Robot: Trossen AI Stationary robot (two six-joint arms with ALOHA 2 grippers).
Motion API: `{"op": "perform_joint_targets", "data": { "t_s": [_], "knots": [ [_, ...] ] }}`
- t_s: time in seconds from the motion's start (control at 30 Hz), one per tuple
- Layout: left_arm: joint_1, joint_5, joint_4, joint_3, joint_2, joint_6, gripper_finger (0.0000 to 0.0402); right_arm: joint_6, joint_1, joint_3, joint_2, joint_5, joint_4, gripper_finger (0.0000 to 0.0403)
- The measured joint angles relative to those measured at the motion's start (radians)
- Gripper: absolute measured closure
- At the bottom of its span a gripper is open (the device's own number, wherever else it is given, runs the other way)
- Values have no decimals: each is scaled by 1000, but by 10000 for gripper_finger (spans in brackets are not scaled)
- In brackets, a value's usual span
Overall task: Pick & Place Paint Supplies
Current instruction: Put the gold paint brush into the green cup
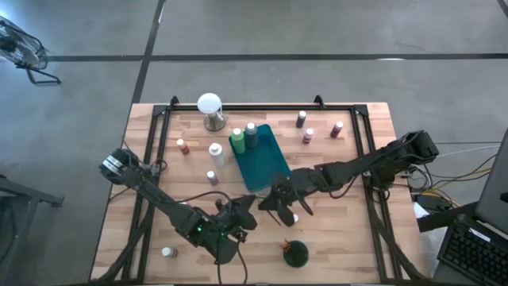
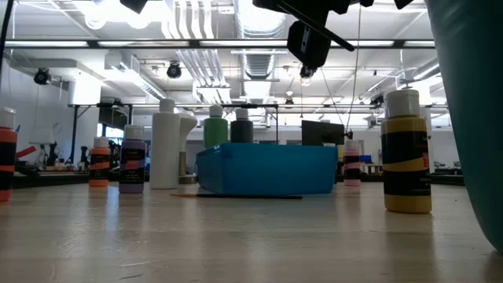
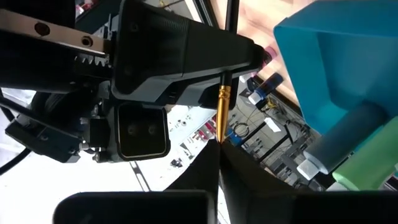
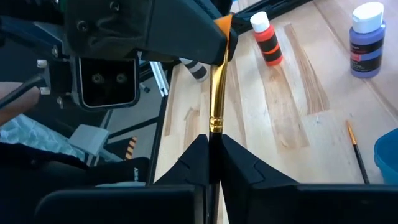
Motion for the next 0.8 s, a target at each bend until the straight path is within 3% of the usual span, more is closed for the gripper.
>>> {"op": "perform_joint_targets", "data": {
  "t_s": [0.2,0.43,0.57,0.7,0.8],
  "knots": [
    [-4,28,20,0,0,-43,328,-12,0,10,-2,-1,-22,389],
    [-10,-2,-4,0,-37,-304,254,-58,19,14,-99,103,-159,389],
    [-16,18,-89,0,-106,-586,228,-124,77,14,-208,258,-225,389],
    [-1,181,-194,-3,-185,-902,224,-227,204,14,-299,446,-175,389],
    [33,280,-205,-27,-231,-1029,225,-344,332,15,-331,625,-109,389]
  ]
}}
